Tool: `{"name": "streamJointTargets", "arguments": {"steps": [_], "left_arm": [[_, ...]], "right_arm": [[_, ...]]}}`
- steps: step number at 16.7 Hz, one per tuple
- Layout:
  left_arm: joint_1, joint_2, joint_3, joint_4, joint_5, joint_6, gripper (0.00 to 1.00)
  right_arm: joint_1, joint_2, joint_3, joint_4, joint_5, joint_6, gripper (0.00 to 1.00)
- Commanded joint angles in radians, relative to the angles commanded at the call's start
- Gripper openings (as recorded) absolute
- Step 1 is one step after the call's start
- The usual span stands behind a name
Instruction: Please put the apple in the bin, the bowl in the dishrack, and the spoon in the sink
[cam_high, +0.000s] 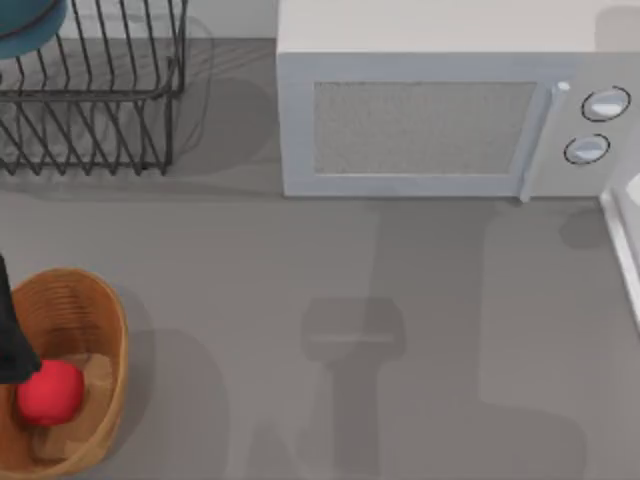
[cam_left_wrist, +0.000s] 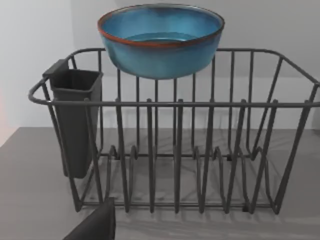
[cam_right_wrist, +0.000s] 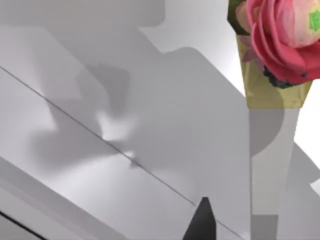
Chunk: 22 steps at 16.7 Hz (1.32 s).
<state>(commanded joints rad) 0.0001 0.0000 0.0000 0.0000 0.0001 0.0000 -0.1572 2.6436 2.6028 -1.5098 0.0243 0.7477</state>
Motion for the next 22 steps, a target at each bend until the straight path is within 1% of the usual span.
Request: {"name": "streamJointTargets", "arguments": {"steps": [2,4,9,22], "left_arm": [[0.000,0.000,0.000,0.000,0.000,0.000,1.00],[0.000,0.000,0.000,0.000,0.000,0.000,1.00],[0.000,0.000,0.000,0.000,0.000,0.000,1.00],[0.000,0.000,0.000,0.000,0.000,0.000,1.00]], "right_arm": [[0.000,-0.027,-0.097,0.064,0.000,0.003,0.00],[0.000,-0.043,-0.151,0.106,-0.001,0.005,0.00],[0.000,-0.047,-0.164,0.116,-0.001,0.005,0.00],[0.000,-0.047,-0.164,0.116,-0.001,0.005,0.98]]}}
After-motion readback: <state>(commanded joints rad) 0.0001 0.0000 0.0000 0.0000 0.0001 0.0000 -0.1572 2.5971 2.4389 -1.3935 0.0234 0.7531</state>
